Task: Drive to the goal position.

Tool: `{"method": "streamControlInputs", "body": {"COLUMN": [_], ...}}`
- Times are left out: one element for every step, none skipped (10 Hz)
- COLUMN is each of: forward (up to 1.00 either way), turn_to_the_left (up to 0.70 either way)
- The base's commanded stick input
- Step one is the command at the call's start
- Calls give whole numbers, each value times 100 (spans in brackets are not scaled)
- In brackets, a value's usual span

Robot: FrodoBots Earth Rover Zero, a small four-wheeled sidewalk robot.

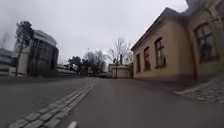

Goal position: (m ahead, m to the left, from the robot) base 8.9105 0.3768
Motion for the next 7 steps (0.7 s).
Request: {"method": "streamControlInputs", "body": {"forward": [100,100,100,100,100,100,100], "turn_to_the_left": [1,1,1,1,1,1,1]}}
